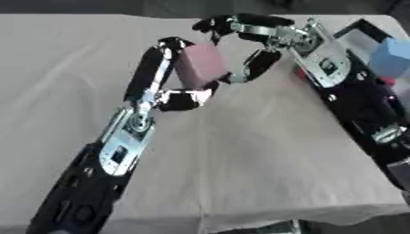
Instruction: Pick up the objects with one hand, pass them to the other hand, and then place them into the box on the other side of the table.
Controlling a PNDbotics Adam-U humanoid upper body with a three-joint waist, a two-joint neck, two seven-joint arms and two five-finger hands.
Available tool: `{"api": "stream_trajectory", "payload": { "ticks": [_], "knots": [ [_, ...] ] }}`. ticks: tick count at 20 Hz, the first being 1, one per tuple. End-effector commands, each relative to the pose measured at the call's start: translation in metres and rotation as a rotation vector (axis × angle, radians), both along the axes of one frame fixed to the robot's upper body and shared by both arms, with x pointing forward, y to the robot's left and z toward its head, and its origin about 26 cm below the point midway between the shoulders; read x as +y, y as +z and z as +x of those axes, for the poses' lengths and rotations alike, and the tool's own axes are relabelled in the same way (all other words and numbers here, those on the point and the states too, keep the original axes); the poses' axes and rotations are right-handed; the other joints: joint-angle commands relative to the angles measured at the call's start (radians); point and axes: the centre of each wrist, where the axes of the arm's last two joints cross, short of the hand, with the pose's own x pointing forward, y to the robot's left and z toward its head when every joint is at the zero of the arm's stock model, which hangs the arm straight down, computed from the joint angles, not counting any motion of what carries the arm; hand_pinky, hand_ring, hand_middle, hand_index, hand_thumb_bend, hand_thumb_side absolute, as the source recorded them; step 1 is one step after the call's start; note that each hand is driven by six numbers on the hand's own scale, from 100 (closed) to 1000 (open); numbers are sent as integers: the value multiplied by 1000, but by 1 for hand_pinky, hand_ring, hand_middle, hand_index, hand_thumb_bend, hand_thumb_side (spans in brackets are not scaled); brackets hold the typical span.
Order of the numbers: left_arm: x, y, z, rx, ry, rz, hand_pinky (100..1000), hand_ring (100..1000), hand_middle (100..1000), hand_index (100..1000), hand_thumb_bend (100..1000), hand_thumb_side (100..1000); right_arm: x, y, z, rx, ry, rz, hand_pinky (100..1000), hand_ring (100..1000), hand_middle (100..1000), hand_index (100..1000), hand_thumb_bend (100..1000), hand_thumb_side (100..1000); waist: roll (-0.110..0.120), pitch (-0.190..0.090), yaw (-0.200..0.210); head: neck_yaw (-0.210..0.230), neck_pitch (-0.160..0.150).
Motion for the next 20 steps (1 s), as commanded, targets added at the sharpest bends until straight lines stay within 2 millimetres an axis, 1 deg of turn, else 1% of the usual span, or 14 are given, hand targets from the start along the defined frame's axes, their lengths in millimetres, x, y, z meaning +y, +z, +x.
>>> {"api": "stream_trajectory", "payload": {
  "ticks": [1, 2, 3, 4, 8, 13, 20],
  "knots": [
    [-6, 1, -2, -7, 3, -27, 590, 441, 348, 374, 100, 100, 6, 24, -5, -64, 37, 8, 1000, 1000, 1000, 1000, 403, 239, 2, -14, -2, 1, 5],
    [-6, 1, -2, -7, 4, -33, 590, 441, 348, 373, 100, 100, 5, 23, -4, -58, 31, 1, 1000, 1000, 1000, 1000, 403, 327, 3, -14, -2, 1, 4],
    [-6, 0, -2, -8, 4, -37, 590, 441, 348, 373, 100, 100, 4, 23, -3, -55, 24, -3, 1000, 1000, 1000, 1000, 397, 389, 3, -15, -2, 1, 3],
    [-6, 0, -2, -11, 5, -42, 589, 439, 347, 374, 100, 100, 3, 24, -3, -54, 18, -5, 1000, 1000, 1000, 1000, 411, 392, 3, -15, -3, 0, 2],
    [-5, 1, -3, -33, 13, -73, 586, 437, 347, 374, 100, 123, -1, 25, -3, -64, 3, -15, 1000, 1000, 1000, 1000, 454, 377, 2, -16, -4, 1, 5],
    [1, 1, -3, -59, 44, -136, 580, 429, 339, 366, 100, 148, -11, 21, -1, -65, 0, -52, 1000, 1000, 1000, 1000, 444, 301, 2, -16, -7, 6, 6],
    [-1, -3, -4, -63, 37, -148, 583, 431, 338, 364, 100, 146, -15, 19, 1, -65, 6, -57, 1000, 1000, 1000, 1000, 440, 261, 1, -15, -9, 5, 4]
  ]
}}
